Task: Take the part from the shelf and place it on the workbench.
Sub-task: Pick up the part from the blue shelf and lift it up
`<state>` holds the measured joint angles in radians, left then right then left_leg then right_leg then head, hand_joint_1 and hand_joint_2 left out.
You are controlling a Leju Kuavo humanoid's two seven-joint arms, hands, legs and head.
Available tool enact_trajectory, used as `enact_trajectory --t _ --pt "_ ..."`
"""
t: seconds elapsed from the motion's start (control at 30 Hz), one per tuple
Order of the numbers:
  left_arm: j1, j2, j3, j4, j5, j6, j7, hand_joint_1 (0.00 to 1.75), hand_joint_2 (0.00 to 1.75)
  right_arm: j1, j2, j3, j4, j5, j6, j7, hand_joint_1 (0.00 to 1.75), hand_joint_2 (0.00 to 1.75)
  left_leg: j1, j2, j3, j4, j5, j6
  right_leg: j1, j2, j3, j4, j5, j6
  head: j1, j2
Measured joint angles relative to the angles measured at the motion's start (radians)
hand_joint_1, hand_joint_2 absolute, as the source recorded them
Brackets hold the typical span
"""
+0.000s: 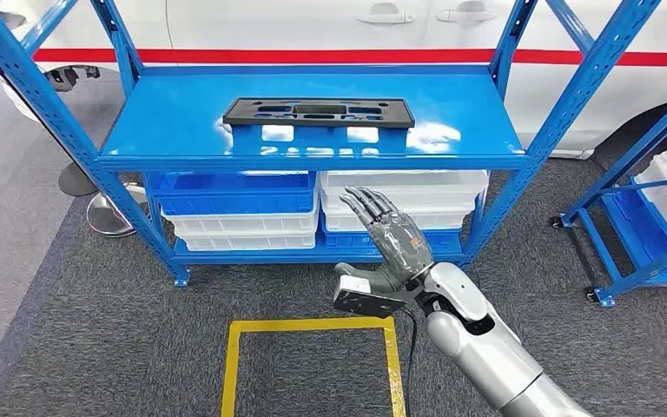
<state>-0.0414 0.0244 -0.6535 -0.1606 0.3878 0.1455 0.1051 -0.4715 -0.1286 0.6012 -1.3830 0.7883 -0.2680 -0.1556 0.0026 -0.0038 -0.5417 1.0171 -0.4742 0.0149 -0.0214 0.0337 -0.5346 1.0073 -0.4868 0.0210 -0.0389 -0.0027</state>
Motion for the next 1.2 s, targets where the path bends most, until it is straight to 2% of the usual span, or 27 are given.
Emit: enact_trajectory --t 0.6,0.7,0.77,0.83,0.87,0.93,0.97,1.0,1.03,1.1,1.13,1.17,1.2 --pt "0.000 0.006 0.000 0.000 0.004 -0.010 -0.001 0.00 0.00 -0.017 0.000 0.003 -0.014 -0.001 0.002 0.000 0.00 0.00 -0.004 -0.002 -0.005 0.007 -0.001 0.001 -0.002 -0.001 -0.002 -0.001 0.003 0.003 0.000 0.000" --pt "0.000 0.008 0.000 0.000 0.005 -0.012 -0.001 0.00 0.00 -0.017 0.000 0.004 -0.014 -0.001 0.004 0.000 0.00 0.00 -0.005 -0.002 -0.010 0.012 -0.001 0.004 -0.004 0.000 -0.005 -0.002 0.005 0.008 0.000 0.000" --pt "-0.001 0.009 0.000 0.000 0.007 -0.012 -0.002 0.00 0.00 -0.017 0.000 0.004 -0.017 -0.002 0.005 0.000 0.00 0.00 -0.001 0.000 -0.009 0.006 0.003 0.011 -0.004 -0.001 -0.005 -0.003 0.005 0.012 0.000 0.000" --pt "-0.001 0.009 0.000 0.000 0.007 -0.012 -0.005 0.00 0.00 -0.021 -0.002 0.005 -0.020 -0.003 0.005 0.000 0.00 0.00 0.004 0.005 -0.006 -0.007 0.012 0.022 -0.002 -0.010 -0.024 0.033 -0.017 0.016 0.000 0.000" --pt "-0.001 0.009 0.000 0.000 0.007 -0.012 -0.006 0.00 0.00 -0.022 -0.004 0.006 -0.022 -0.003 0.005 0.000 0.00 0.00 0.006 0.008 -0.005 -0.012 0.015 0.026 -0.002 -0.016 -0.048 0.080 -0.042 0.016 0.000 0.000" --pt "-0.001 0.009 0.000 0.000 0.008 -0.013 -0.007 0.00 0.00 -0.022 -0.006 0.007 -0.022 -0.004 0.005 0.001 0.00 0.00 0.005 0.012 -0.006 -0.013 0.016 0.029 -0.002 -0.022 -0.119 0.210 -0.095 0.018 0.000 0.000" --pt "0.000 0.009 0.000 0.000 0.008 -0.013 -0.007 0.00 0.00 -0.019 -0.008 0.008 -0.022 -0.004 0.005 0.001 0.00 0.00 0.005 0.013 -0.007 -0.013 0.015 0.029 -0.002 -0.022 -0.147 0.258 -0.103 0.019 0.000 0.000" --pt "0.000 0.009 0.000 0.000 0.008 -0.014 -0.008 0.00 0.00 -0.017 -0.009 0.009 -0.022 -0.004 0.005 0.001 0.00 0.00 0.005 0.013 -0.006 -0.012 0.014 0.028 -0.002 -0.023 -0.162 0.274 -0.093 0.019 0.000 0.000" --pt "0.000 0.009 0.000 0.000 0.008 -0.015 -0.008 0.00 0.00 -0.017 -0.011 0.010 -0.022 -0.005 0.005 0.001 0.00 0.00 0.005 0.013 -0.005 -0.011 0.013 0.026 -0.002 -0.024 -0.157 0.252 -0.064 0.018 0.000 0.000" --pt "0.000 0.009 0.000 0.000 0.008 -0.017 -0.009 0.00 0.00 -0.018 -0.015 0.010 -0.022 -0.005 0.005 0.001 0.00 0.00 0.005 0.013 -0.001 -0.008 0.006 0.020 -0.001 -0.031 -0.108 0.131 0.011 0.010 0.000 0.000" --pt "0.000 0.009 0.000 0.000 0.008 -0.018 -0.009 0.00 0.00 -0.019 -0.016 0.010 -0.023 -0.005 0.005 0.002 0.00 0.00 0.003 0.013 -0.001 -0.005 0.003 0.016 0.002 -0.034 -0.084 0.072 0.034 0.005 0.000 0.000" --pt "0.000 0.009 0.000 0.000 0.008 -0.018 -0.009 0.00 0.00 -0.019 -0.018 0.010 -0.024 -0.006 0.005 0.002 0.00 0.00 0.001 0.014 -0.003 -0.003 0.000 0.010 0.005 -0.036 -0.070 0.035 0.043 0.000 0.000 0.000" --pt "0.000 0.010 0.000 0.000 0.008 -0.018 -0.010 0.00 0.00 -0.019 -0.018 0.010 -0.026 -0.006 0.005 0.003 0.00 0.00 0.000 0.014 -0.005 -0.002 -0.001 0.004 0.007 -0.037 -0.066 0.020 0.040 -0.005 0.000 0.000"
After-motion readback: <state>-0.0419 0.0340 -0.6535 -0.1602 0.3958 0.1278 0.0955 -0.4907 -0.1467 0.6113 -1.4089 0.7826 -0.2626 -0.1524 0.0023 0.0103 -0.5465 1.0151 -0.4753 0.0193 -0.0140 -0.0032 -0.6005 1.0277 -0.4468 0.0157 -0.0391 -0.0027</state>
